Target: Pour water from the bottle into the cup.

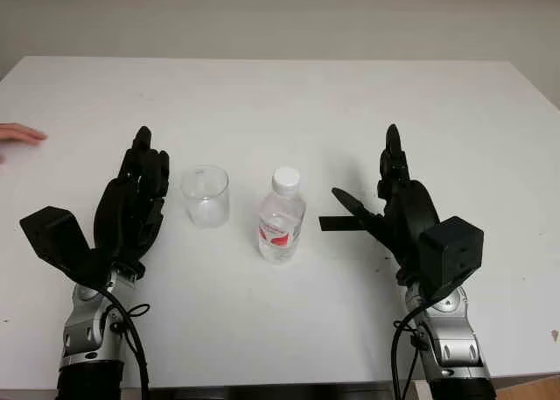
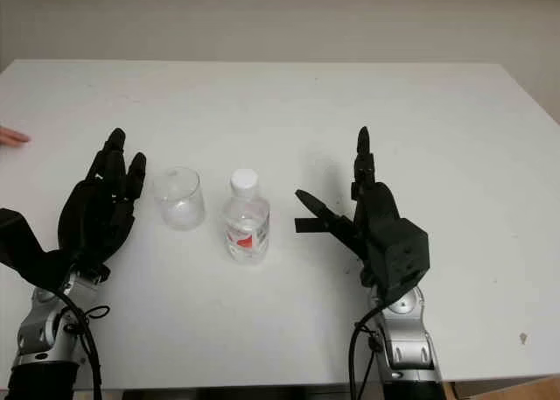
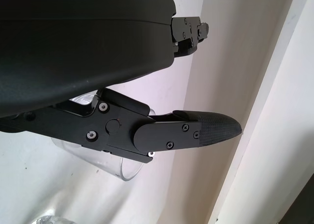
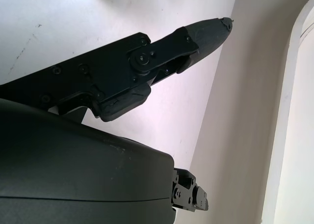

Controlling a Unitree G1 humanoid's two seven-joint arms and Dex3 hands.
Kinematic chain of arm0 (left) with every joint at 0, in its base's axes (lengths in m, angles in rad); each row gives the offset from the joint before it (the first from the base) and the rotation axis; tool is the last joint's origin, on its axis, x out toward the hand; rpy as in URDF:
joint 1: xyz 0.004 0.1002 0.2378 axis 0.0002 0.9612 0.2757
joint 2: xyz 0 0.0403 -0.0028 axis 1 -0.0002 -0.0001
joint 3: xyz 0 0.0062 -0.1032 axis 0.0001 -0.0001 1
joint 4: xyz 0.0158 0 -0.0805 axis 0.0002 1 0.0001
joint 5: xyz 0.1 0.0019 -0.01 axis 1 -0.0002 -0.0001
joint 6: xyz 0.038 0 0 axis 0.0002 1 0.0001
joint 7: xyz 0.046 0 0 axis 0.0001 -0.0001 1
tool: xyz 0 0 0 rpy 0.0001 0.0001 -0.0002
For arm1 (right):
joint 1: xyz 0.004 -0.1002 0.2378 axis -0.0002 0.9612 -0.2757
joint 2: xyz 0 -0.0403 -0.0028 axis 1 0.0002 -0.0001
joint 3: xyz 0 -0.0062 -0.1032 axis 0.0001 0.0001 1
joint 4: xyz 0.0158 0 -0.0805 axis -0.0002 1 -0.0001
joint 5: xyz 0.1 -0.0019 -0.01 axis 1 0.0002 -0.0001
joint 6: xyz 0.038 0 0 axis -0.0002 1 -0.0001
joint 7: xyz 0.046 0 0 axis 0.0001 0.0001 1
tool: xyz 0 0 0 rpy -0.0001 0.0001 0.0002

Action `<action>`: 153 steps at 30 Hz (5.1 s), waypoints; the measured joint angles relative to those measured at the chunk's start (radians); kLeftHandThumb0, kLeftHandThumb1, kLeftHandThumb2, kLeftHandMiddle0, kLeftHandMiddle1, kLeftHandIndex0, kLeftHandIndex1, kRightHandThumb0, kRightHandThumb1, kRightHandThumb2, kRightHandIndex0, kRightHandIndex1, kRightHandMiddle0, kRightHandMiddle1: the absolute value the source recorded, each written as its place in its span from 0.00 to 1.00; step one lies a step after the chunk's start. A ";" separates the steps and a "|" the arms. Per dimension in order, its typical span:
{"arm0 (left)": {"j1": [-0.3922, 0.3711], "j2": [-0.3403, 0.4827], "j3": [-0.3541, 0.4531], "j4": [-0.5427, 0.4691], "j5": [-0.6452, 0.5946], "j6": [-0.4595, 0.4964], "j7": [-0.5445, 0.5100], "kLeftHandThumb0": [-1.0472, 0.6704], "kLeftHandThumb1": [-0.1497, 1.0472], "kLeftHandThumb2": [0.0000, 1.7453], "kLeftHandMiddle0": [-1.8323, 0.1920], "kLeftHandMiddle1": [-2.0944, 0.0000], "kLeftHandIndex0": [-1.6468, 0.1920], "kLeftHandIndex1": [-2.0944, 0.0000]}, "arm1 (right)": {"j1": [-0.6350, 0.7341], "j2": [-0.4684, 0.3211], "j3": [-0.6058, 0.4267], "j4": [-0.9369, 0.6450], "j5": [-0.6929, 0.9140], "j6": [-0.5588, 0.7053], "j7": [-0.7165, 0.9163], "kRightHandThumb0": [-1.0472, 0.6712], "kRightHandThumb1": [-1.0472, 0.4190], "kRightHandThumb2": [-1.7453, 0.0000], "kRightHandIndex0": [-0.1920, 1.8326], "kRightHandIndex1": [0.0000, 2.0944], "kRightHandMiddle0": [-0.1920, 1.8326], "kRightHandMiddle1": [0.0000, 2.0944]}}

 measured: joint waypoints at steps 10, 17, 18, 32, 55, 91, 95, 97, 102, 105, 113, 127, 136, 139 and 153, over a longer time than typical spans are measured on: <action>-0.015 0.000 -0.001 -0.001 -0.004 0.010 -0.002 0.18 1.00 0.23 0.94 0.97 0.94 0.97 | -0.015 -0.002 0.005 -0.005 -0.009 0.022 0.005 0.10 0.09 0.97 0.00 0.00 0.00 0.00; -0.034 0.000 -0.002 0.015 0.007 0.002 0.003 0.18 1.00 0.24 0.95 0.97 0.94 0.98 | -0.018 -0.017 0.008 -0.023 0.067 0.028 0.118 0.10 0.09 0.97 0.00 0.00 0.00 0.00; -0.034 0.000 -0.002 0.021 0.006 -0.001 0.003 0.18 1.00 0.24 0.95 0.97 0.94 0.98 | -0.016 -0.026 0.009 -0.038 0.075 0.033 0.138 0.10 0.09 0.97 0.00 0.00 0.00 0.00; -0.059 -0.007 0.000 0.062 0.000 -0.021 -0.007 0.18 1.00 0.24 0.95 0.97 0.93 0.97 | 0.026 -0.097 0.072 -0.243 0.185 0.095 0.348 0.04 0.14 0.98 0.00 0.00 0.00 0.00; -0.060 -0.021 -0.003 0.075 0.004 -0.042 -0.008 0.18 1.00 0.23 0.95 0.97 0.94 0.97 | -0.042 0.014 0.293 0.061 0.018 -0.019 0.306 0.05 0.13 0.97 0.00 0.00 0.00 0.00; -0.061 -0.036 -0.008 0.102 0.006 -0.085 -0.013 0.19 1.00 0.23 0.95 0.97 0.94 0.97 | -0.036 0.051 0.277 0.064 -0.083 -0.182 0.179 0.36 0.00 0.80 0.99 1.00 0.87 1.00; -0.061 -0.036 -0.006 0.109 0.006 -0.087 -0.013 0.19 1.00 0.23 0.94 0.97 0.93 0.97 | -0.039 0.055 0.266 0.064 -0.087 -0.169 0.144 0.38 0.00 0.76 1.00 1.00 0.91 1.00; -0.062 -0.036 -0.005 0.111 0.006 -0.087 -0.014 0.19 1.00 0.23 0.94 0.97 0.93 0.97 | -0.056 0.052 0.250 0.071 -0.092 -0.164 0.126 0.40 0.00 0.75 1.00 1.00 0.92 1.00; -0.073 -0.035 -0.003 0.120 0.006 -0.089 -0.015 0.19 1.00 0.23 0.95 0.98 0.94 0.97 | -0.221 0.024 0.186 0.166 -0.136 -0.165 0.049 0.41 0.00 0.75 1.00 1.00 0.93 1.00; -0.080 -0.035 -0.004 0.121 0.007 -0.090 -0.017 0.19 1.00 0.23 0.94 0.97 0.93 0.97 | -0.370 -0.005 0.155 0.287 -0.165 -0.213 0.002 0.39 0.00 0.79 0.93 1.00 0.82 1.00; -0.081 -0.035 -0.004 0.121 0.012 -0.092 -0.010 0.19 1.00 0.22 0.94 0.97 0.93 0.97 | -0.702 -0.094 0.178 0.662 -0.320 -0.384 -0.129 0.37 0.00 0.80 0.80 1.00 0.66 1.00; -0.083 -0.044 -0.003 0.132 0.014 -0.116 0.005 0.20 1.00 0.23 0.94 0.98 0.93 0.97 | -0.999 -0.120 0.457 1.106 -0.681 -0.448 -0.403 0.36 0.00 0.86 0.74 1.00 0.57 1.00; -0.083 -0.048 -0.006 0.140 0.019 -0.143 0.003 0.19 1.00 0.23 0.94 0.97 0.93 0.97 | -1.073 -0.122 0.691 1.175 -0.930 -0.390 -0.623 0.37 0.00 0.87 0.73 1.00 0.49 1.00; -0.083 -0.051 -0.007 0.147 0.021 -0.148 0.003 0.19 1.00 0.23 0.94 0.98 0.93 0.98 | -1.098 -0.122 0.744 1.190 -0.982 -0.377 -0.686 0.36 0.00 0.84 0.72 1.00 0.50 1.00; -0.084 -0.062 -0.015 0.184 0.025 -0.176 0.001 0.19 1.00 0.23 0.95 0.97 0.93 0.98 | -1.122 -0.122 0.813 1.217 -1.023 -0.355 -0.780 0.34 0.00 0.85 0.76 1.00 0.51 1.00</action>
